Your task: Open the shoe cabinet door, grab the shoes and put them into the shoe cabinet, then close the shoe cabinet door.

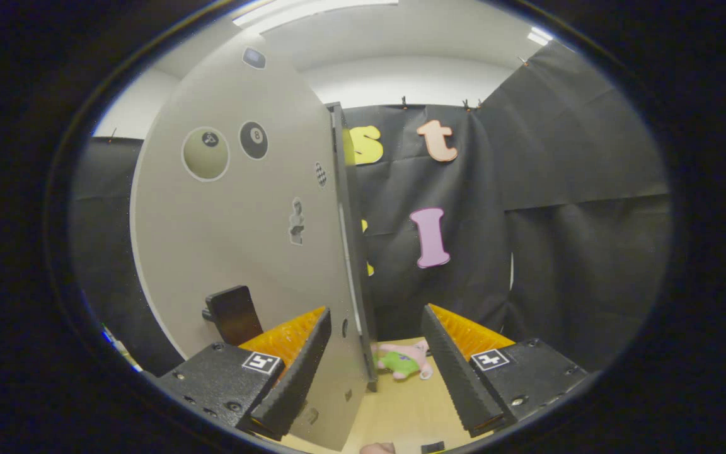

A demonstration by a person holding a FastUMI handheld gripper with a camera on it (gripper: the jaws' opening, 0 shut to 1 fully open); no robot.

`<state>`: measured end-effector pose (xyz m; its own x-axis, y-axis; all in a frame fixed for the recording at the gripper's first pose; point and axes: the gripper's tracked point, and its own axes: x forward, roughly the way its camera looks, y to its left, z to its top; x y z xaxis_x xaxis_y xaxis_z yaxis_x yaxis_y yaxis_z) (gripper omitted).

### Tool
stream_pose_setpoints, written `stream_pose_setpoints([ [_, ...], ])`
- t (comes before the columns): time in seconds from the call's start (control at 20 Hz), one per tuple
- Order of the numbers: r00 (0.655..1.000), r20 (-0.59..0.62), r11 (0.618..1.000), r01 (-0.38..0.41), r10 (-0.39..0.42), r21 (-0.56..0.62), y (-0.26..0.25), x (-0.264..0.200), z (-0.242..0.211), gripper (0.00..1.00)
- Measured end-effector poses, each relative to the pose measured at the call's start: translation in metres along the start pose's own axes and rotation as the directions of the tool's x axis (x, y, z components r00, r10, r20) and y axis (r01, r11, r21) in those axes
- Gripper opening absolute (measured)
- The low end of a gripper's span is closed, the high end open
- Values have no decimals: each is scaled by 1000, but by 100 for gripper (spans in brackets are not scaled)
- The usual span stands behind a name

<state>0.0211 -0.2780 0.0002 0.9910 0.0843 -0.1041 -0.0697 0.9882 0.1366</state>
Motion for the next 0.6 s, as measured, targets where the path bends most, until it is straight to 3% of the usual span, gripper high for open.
stream_pose_setpoints([
  [0.25, 999, -6, 999, -51, 51, -16, 40, 16, -6, 95],
  [0.6, 999, 25, 992, -27, 30, -122, 101, 28, -12, 95],
])
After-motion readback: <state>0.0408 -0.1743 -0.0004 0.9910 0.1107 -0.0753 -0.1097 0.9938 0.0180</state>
